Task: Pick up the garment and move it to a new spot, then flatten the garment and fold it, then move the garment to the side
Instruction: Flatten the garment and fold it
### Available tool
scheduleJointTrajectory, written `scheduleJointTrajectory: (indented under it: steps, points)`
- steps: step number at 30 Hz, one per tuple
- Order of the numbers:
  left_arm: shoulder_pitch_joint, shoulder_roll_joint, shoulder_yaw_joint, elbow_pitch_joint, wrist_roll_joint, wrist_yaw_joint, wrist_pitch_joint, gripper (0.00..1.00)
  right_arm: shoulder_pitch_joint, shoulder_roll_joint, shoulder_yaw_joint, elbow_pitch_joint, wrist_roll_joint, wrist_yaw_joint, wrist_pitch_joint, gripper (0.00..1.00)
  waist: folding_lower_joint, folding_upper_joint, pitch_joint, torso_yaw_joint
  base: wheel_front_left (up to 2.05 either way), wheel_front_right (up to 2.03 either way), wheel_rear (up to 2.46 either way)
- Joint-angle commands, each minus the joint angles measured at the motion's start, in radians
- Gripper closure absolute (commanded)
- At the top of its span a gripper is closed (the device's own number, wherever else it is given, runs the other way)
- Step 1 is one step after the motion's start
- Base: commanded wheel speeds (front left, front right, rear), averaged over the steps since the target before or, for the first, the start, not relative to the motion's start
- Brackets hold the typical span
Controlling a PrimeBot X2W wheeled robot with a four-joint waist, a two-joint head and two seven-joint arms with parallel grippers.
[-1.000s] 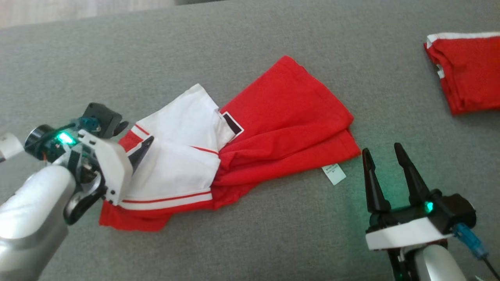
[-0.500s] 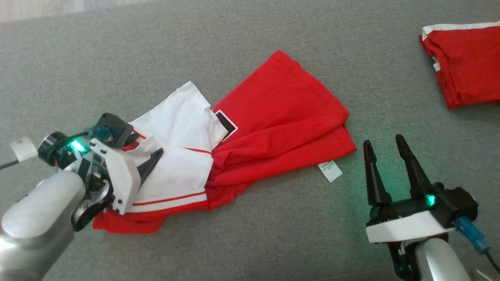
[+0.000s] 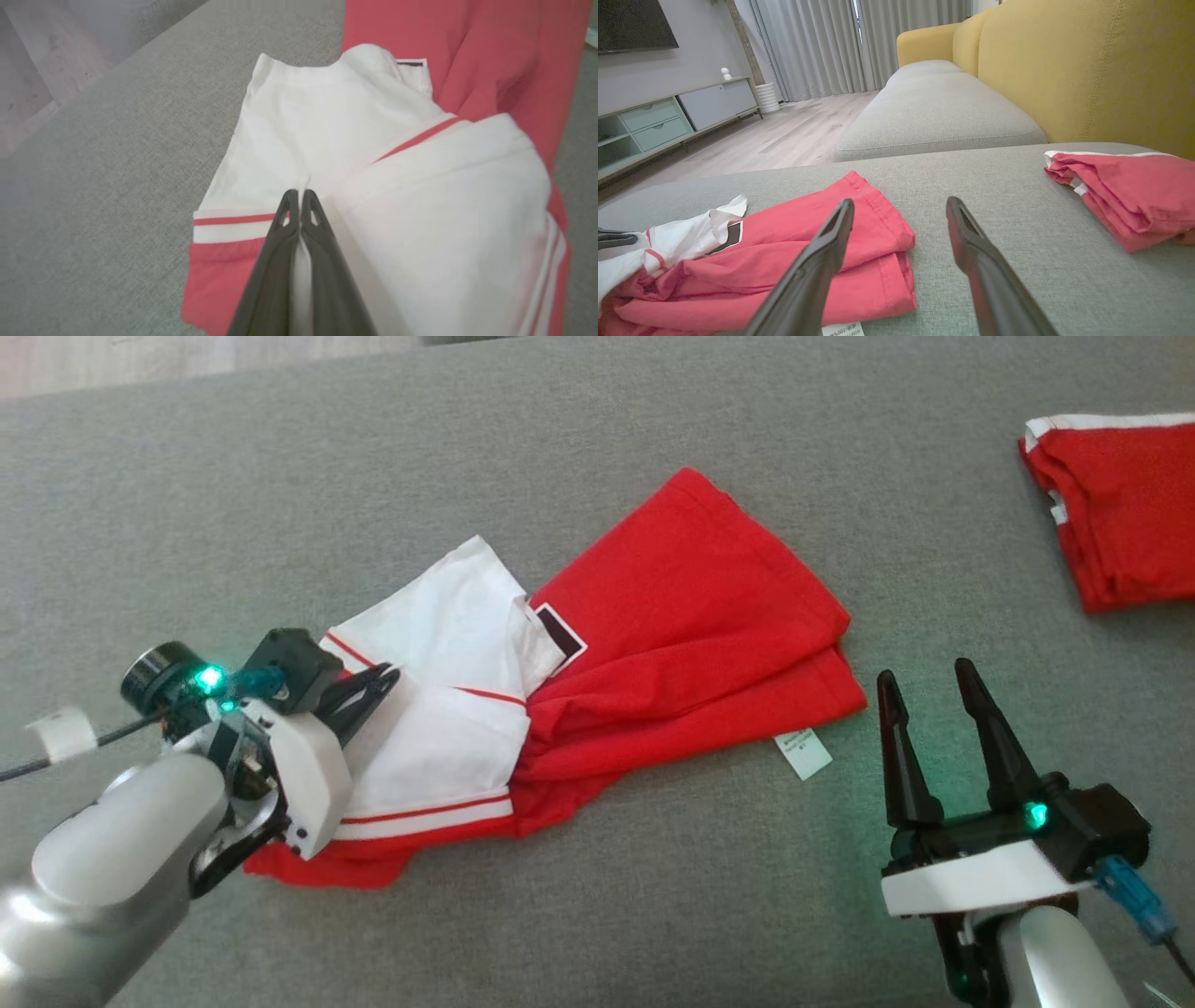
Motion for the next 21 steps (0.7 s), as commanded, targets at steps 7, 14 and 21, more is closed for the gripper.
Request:
scheduleJointTrajectory:
  steps: [7, 14, 21]
  points:
    - [-0.062, 0.07, 0.07, -0.032, 0.042, 0.023, -0.191, 1.0, 0.027, -0.014, 0.024, 0.015, -0.009, -0.001, -0.006, 0.0, 0.0, 0.0, -0.035, 0.044, 0.0, 0.0, 0.0]
    - [-0.052, 0.125, 0.179, -0.092, 0.05, 0.14, -0.38, 1.0, 0.042, -0.045, 0.034, 0.101, 0.015, -0.001, -0.006, 0.0, 0.0, 0.0, -0.048, 0.091, 0.0, 0.0, 0.0]
    - [-0.012, 0.179, 0.269, -0.181, 0.019, 0.208, -0.426, 1.0, 0.023, -0.076, 0.073, 0.189, 0.041, -0.001, -0.006, 0.0, 0.0, 0.0, -0.056, 0.115, 0.0, 0.0, 0.0]
